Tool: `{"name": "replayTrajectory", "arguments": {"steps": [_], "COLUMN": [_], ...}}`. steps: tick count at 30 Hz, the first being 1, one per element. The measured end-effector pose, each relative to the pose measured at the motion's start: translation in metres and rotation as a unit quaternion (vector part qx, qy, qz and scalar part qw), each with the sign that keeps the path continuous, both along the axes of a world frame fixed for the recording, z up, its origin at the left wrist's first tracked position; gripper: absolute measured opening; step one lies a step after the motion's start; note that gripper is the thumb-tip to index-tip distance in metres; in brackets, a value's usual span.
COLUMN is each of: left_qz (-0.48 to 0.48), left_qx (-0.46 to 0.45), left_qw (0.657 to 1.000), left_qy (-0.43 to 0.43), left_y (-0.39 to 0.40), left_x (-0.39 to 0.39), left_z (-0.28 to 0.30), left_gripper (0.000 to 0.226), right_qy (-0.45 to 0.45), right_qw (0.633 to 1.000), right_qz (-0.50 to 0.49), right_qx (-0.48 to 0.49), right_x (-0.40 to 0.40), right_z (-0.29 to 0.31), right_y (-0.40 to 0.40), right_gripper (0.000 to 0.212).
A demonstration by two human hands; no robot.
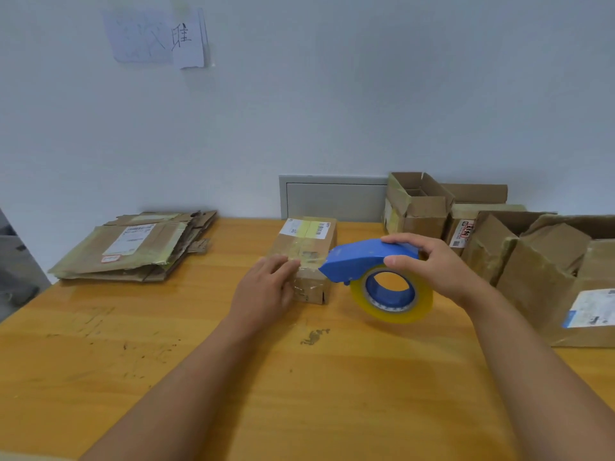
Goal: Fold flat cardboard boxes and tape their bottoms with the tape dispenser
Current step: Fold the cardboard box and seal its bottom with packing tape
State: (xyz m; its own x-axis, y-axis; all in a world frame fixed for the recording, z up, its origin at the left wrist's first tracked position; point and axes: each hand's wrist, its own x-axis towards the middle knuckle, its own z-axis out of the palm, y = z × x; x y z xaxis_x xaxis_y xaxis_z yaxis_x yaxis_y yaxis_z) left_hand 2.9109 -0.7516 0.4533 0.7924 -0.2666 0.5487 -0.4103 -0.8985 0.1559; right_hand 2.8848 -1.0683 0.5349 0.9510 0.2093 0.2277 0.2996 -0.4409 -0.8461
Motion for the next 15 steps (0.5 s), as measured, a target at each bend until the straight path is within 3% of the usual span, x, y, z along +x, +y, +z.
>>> {"name": "replayTrajectory", "arguments": {"steps": [9, 15], "left_qz": [0.015, 0.021], "left_qx": [0.085, 0.084], "left_qw": [0.996, 0.994], "left_qy": [0.036, 0.059], "left_y": [-0.005, -0.009], "left_x": [-0.001, -0.002], "left_z": [0.005, 0.008], "left_gripper": [0.065, 0.065], "right_qy": [0.009, 0.009], "right_qw": [0.998, 0.995], "right_qz": [0.035, 0.053], "right_qx": [-0.056, -0.085], "right_x": [0.001, 0.022], "right_z": [0.002, 0.016], "right_y": [-0.008, 0.006], "right_gripper": [0.036, 0.017]}}
